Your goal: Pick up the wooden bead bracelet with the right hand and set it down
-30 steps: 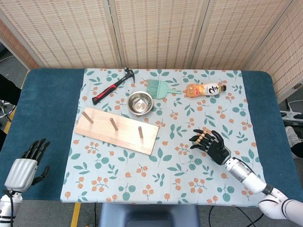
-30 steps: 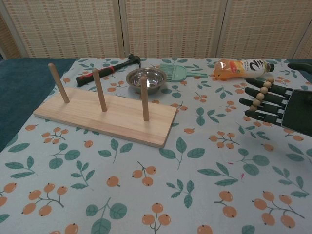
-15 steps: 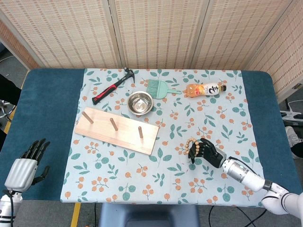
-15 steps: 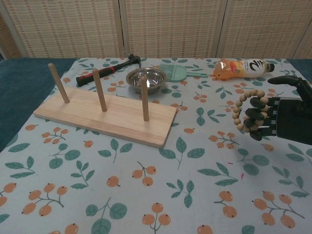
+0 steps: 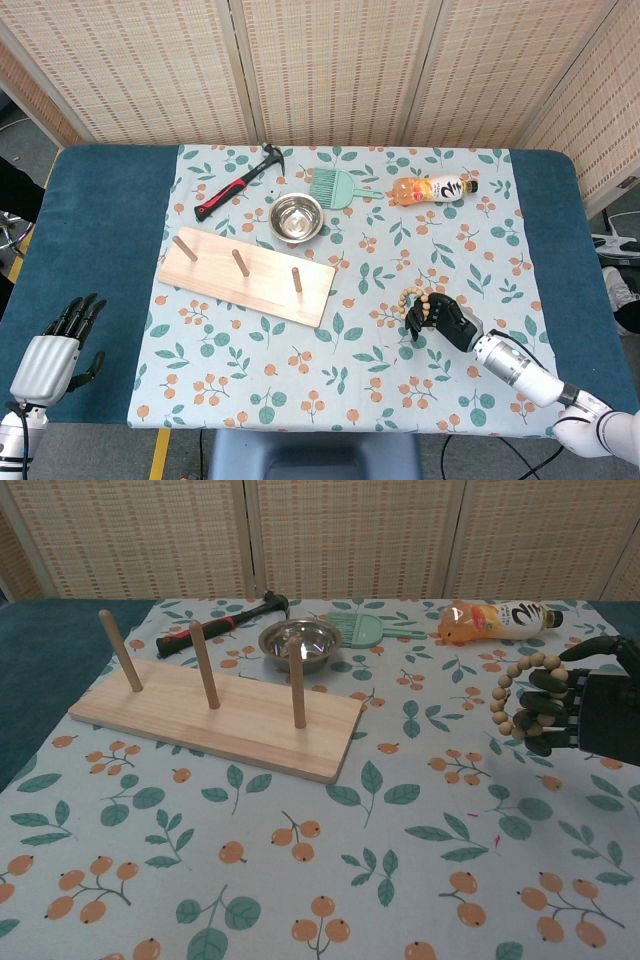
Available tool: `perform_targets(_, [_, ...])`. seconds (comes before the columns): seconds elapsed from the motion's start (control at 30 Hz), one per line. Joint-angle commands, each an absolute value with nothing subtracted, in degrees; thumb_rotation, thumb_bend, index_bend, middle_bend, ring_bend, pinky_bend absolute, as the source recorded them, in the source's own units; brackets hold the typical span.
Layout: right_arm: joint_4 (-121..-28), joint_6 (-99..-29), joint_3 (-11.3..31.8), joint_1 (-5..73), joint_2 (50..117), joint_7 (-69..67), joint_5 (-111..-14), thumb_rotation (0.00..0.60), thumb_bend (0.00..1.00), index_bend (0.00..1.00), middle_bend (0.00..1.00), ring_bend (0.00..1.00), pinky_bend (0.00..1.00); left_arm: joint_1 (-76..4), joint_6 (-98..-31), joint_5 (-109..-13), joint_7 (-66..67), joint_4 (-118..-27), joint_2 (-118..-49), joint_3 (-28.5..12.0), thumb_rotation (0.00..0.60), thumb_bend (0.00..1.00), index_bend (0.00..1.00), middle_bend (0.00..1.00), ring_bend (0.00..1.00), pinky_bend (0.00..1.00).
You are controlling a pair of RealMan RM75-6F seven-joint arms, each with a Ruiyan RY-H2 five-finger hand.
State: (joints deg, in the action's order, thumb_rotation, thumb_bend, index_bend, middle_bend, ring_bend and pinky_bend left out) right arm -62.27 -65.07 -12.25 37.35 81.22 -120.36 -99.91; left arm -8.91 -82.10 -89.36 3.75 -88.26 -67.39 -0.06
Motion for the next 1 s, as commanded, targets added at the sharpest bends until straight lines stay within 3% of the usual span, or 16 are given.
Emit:
perform_targets(0.03, [-62.4,-64.7,-12.3,37.2,81.3,-119.7,-99.3,0.050,0.67,0.72,0.71,0.51,0.52,-8.9,-82.1,-89.4,3.8,-88.3,-67.4,0.0,0.600,0.45,0.00,0.03,0.03,0.30])
perform_targets(0.17, [-62.2,-64.2,-12.4,37.0,81.4,-118.3,-98.6,0.056,0.64,0.75,0.74,0.52,0.52,-8.9,-82.1,-89.5,3.6,-88.3,-67.3,0.0,0.600,0.45,0.00,0.03,0.03,0.30])
perform_targets(0.33, [-61.9,-63.7,-12.3,36.6,81.5,-116.9,-97.7,0.055,0.42,0.76,0.74,0.52,0.52,-9.0,-82.0,-89.5,3.6,-88.3,-67.4,0.0,0.600,0.45,0.00,0.03,0.03,0.30])
perform_targets(0.5, [-61.4,-63.4,-11.9,35.8,81.6,-115.3,-96.4,0.071,0.39,0.81,0.79,0.54,0.53,-9.0,-82.0,-89.5,3.5,-88.3,-67.4,0.0,0.600,0.45,0.00,0.03,0.03,0.30])
perform_targets(0.77, [-61.3,-63.7,-11.1,35.0,81.1,-114.0,-95.3,0.170,0.69,0.90,0.84,0.57,0.54,-9.1,-81.8,-89.7,3.5,-88.3,-67.4,0.2,0.600,0.45,0.00,0.03,0.03,0.30])
perform_targets(1.0, [-61.5,-63.5,-10.9,34.6,80.7,-113.4,-95.1,0.181,0.84,0.91,0.85,0.57,0.54,-9.2,-81.7,-89.8,3.5,-88.3,-67.5,0.2,0.600,0.45,0.00,0.03,0.03,0.30])
